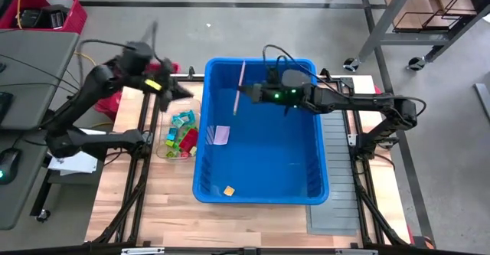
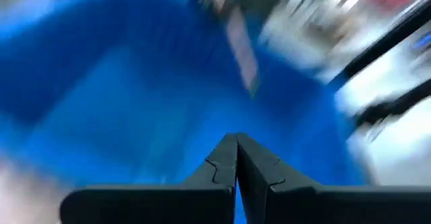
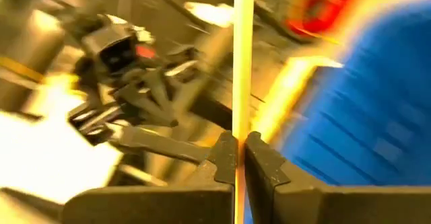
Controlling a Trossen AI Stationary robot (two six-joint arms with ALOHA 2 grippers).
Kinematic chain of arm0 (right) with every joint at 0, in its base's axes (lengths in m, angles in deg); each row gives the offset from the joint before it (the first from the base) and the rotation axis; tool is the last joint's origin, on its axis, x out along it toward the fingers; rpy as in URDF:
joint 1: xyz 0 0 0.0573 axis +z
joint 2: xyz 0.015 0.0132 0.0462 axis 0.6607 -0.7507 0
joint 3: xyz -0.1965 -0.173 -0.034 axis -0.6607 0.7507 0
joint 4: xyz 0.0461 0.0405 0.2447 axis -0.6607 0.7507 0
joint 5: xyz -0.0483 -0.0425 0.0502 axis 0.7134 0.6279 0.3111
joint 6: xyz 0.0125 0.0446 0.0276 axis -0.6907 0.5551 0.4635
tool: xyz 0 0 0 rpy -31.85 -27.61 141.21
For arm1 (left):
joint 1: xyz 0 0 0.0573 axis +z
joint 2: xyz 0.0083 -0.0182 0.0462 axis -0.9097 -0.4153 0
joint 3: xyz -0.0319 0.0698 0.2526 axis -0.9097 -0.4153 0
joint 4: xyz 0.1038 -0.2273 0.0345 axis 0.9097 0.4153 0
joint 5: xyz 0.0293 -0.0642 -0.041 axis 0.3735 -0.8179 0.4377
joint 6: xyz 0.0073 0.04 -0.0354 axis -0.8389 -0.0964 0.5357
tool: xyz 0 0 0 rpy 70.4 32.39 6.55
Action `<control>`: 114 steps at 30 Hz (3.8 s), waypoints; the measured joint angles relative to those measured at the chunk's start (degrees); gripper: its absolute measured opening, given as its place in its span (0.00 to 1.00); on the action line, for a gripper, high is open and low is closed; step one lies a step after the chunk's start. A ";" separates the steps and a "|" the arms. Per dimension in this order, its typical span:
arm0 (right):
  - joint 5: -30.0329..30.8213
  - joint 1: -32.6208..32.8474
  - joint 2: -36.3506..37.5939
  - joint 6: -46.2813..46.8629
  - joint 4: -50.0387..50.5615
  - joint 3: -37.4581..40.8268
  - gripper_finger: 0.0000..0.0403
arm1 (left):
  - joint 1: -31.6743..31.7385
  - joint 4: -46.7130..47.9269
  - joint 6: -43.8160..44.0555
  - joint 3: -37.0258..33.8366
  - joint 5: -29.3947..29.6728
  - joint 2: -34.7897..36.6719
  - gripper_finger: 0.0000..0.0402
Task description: Sort blocks
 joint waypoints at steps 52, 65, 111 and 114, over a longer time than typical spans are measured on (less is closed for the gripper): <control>-4.83 4.74 -0.87 -16.28 1.90 -17.75 0.00 | -19.70 -54.46 32.90 0.03 -4.17 -16.69 0.24; -4.72 4.41 -0.90 -11.37 2.65 -17.65 0.09 | -18.56 -49.84 34.04 0.07 -3.05 -15.30 0.02; -1.11 3.06 3.72 -13.70 13.64 -17.73 0.52 | -10.91 10.09 38.98 -34.26 24.03 11.07 0.37; -1.46 2.88 4.73 -12.27 18.35 -17.73 0.52 | -10.91 8.51 39.89 -34.24 20.87 11.65 0.44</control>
